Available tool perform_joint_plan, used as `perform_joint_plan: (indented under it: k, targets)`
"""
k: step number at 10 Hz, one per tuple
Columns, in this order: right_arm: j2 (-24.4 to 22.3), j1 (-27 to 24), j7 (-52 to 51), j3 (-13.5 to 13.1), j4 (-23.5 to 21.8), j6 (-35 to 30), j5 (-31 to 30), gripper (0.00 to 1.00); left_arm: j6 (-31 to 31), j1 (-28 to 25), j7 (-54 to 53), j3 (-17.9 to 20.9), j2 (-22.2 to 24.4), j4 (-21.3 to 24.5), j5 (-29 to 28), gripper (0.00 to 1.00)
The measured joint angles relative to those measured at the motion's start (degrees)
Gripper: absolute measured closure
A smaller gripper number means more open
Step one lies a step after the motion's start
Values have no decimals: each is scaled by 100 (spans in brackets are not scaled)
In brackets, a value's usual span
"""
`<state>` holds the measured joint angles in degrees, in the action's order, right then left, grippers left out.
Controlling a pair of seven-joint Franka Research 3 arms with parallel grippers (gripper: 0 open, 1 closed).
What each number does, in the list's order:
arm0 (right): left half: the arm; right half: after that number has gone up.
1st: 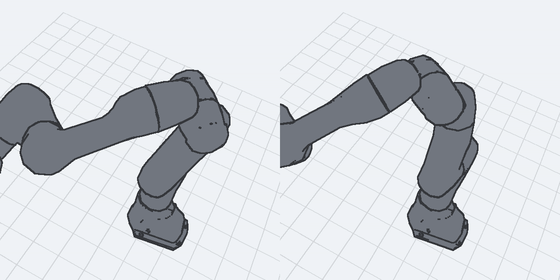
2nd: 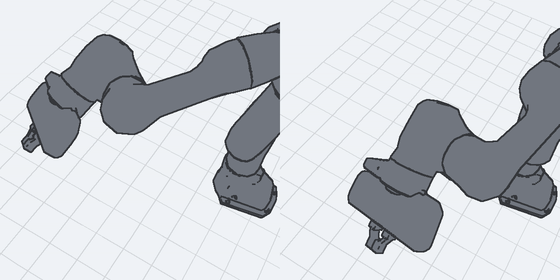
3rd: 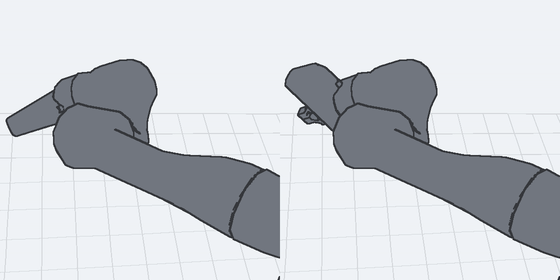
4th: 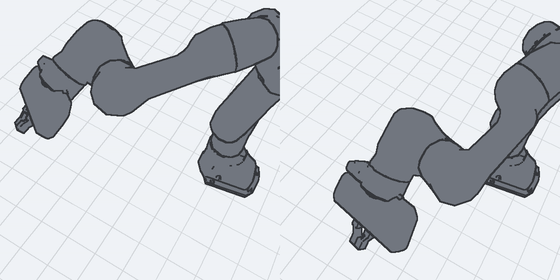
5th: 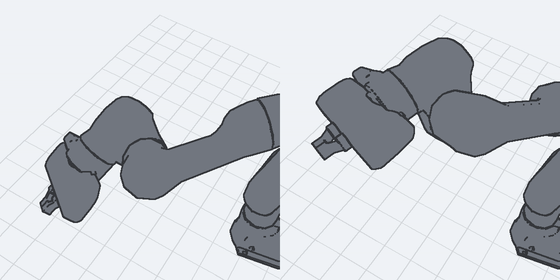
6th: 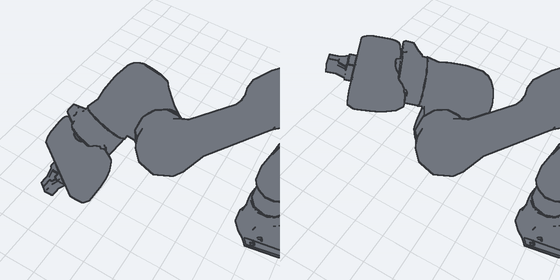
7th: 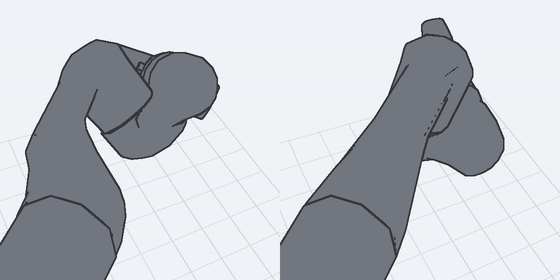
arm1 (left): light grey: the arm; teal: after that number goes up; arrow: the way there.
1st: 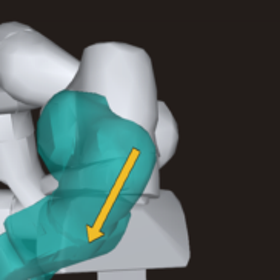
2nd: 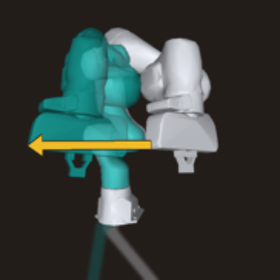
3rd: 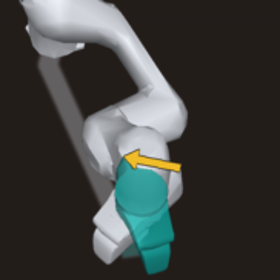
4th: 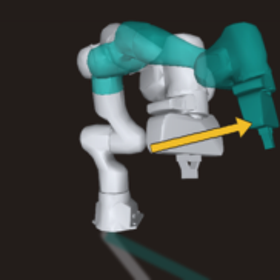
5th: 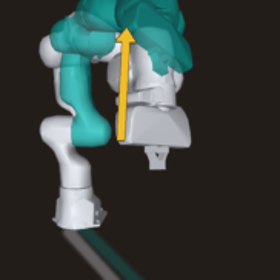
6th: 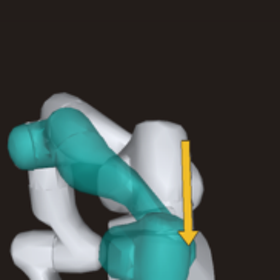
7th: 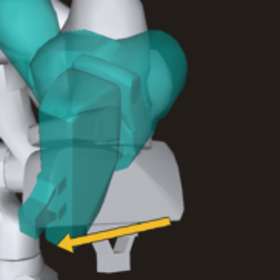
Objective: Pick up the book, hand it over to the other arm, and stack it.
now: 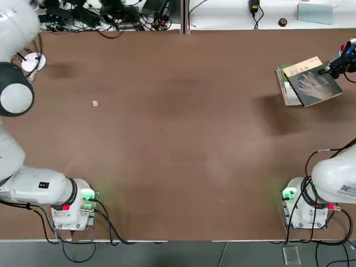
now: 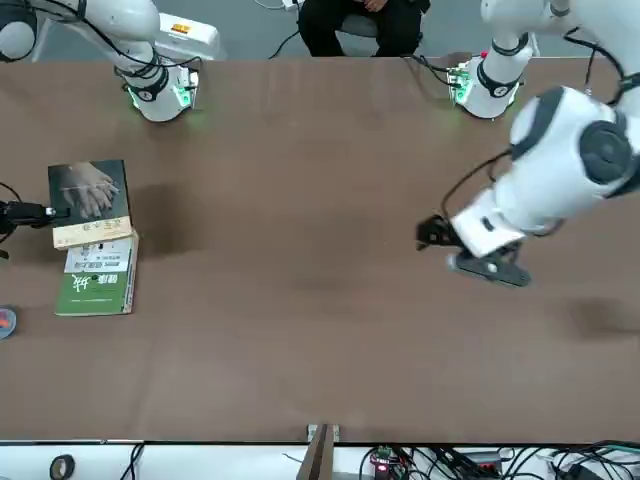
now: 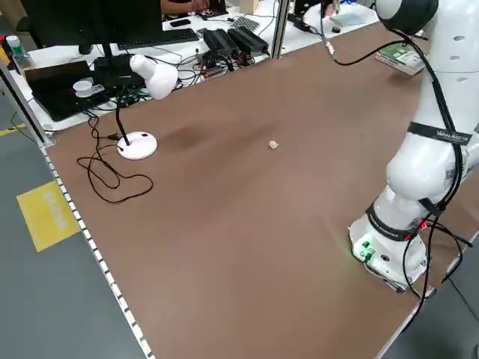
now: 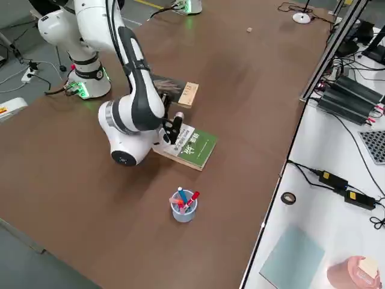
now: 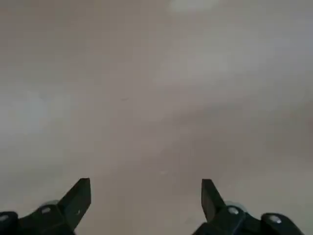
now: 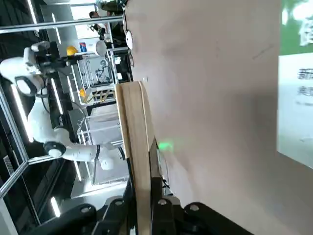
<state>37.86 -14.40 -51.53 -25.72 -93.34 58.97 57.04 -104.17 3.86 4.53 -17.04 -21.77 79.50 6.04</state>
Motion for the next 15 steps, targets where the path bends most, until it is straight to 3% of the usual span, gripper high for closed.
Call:
perform_joint_plan:
  k: [3,9,12,15]
  targets:
    - [278,-205,-2,-1,450,-64,11,85,413,-618,-792,2,92,3,-258,0]
    - [930,-405,-2,0,1001,373,493,85,696,-1126,-966,0,239,36,-591,0]
    - [1090,-536,-3,-1,1183,645,546,85,1071,-1048,-973,214,280,45,-598,0]
    - [1133,-603,-43,-2,1239,946,562,85,1328,-586,-993,847,418,77,-598,0]
